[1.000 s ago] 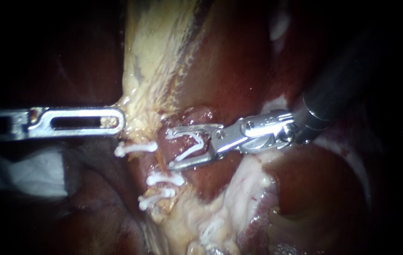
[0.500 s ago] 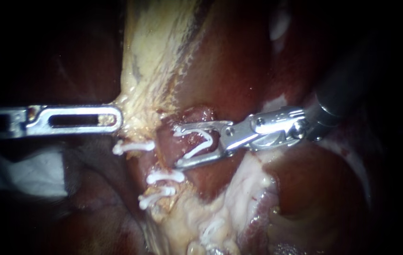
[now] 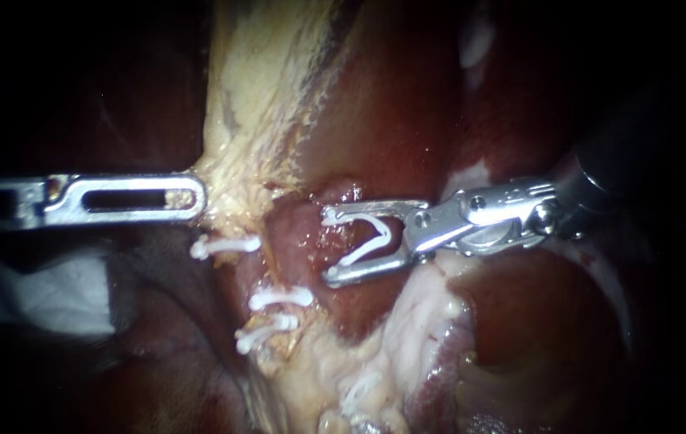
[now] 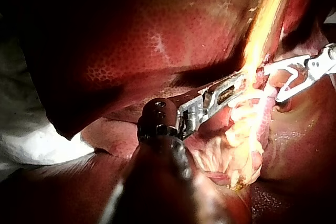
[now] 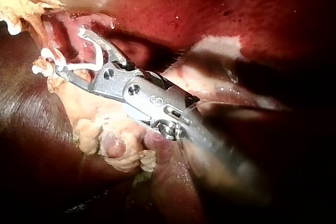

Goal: Clipping second clip right tube

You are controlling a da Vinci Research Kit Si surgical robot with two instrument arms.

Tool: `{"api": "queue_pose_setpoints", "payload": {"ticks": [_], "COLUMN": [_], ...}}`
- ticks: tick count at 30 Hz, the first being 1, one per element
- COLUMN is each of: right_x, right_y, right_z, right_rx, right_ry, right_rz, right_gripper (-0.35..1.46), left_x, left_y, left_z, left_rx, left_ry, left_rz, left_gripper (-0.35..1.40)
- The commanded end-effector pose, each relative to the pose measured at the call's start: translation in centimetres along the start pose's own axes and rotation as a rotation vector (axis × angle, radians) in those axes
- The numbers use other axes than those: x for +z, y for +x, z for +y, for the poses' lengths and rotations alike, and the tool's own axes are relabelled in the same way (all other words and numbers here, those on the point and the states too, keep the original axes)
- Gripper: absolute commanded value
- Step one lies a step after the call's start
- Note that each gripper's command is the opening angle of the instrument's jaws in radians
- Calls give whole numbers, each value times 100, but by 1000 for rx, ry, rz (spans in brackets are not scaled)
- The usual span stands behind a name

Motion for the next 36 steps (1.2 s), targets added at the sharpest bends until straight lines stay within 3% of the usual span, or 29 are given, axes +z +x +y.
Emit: {"api": "queue_pose_setpoints", "payload": {"ticks": [1, 15, 36], "right_x": [1, 13, 73], "right_y": [0, -4, -43], "right_z": [-1, -5, -13], "right_rx": [0, 19, 83], "right_ry": [0, -4, 35], "right_rz": [0, 0, -3], "right_gripper": [51, 50, 49], "left_x": [-1, -2, -2], "left_y": [-1, -3, -1], "left_z": [-1, 2, -3], "left_rx": [0, -1, -2], "left_ry": [0, -4, -6], "left_rz": [0, -4, -6], "left_gripper": [-35, -35, -35]}}
